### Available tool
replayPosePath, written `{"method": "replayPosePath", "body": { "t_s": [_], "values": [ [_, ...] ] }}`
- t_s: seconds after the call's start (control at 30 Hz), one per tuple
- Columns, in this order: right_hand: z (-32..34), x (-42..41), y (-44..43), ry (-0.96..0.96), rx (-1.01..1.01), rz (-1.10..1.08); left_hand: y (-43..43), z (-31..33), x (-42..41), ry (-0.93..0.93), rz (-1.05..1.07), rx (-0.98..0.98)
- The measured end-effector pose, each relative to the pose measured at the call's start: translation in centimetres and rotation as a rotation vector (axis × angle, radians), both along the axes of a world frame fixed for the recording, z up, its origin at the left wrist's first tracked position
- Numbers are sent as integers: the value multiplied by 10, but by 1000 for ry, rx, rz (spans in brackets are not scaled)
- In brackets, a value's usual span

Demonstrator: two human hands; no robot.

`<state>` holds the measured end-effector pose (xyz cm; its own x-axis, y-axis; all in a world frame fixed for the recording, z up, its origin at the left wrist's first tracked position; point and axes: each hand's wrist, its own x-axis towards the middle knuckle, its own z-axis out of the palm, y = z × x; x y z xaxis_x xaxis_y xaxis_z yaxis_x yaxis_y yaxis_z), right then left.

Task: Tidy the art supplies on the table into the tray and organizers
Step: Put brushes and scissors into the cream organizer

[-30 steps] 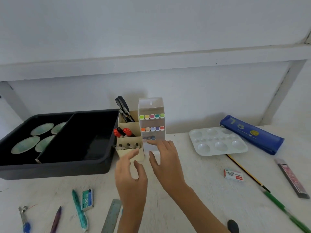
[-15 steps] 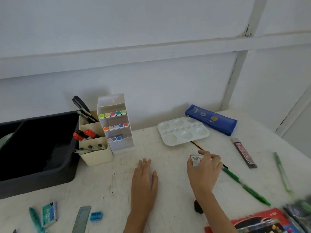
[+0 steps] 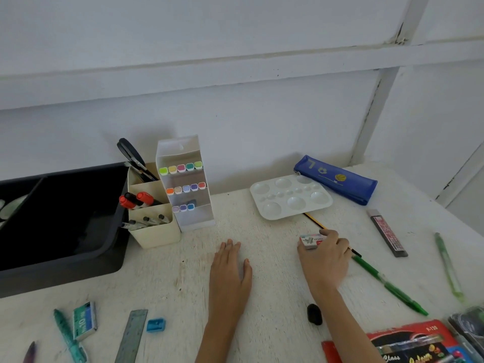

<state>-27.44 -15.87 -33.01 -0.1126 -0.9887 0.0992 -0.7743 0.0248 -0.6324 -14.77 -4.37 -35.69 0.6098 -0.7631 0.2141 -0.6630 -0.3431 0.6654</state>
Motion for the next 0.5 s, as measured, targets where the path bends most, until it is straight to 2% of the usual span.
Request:
{"method": "replayPosePath", "body": {
  "t_s": [0.13,0.2,0.27,0.4,0.5],
  "values": [
    [6,9,5,-282,-44,207,1,-1,-1,5,0,-21],
    [9,19,9,-356,-61,340,3,4,-1,29,44,-86],
    [12,33,13,-373,-62,468,6,14,5,-63,97,-200],
    [18,65,26,-344,51,707,10,59,33,-339,110,-576],
    [22,90,37,-319,187,873,6,118,55,-300,173,-766]
  ]
}}
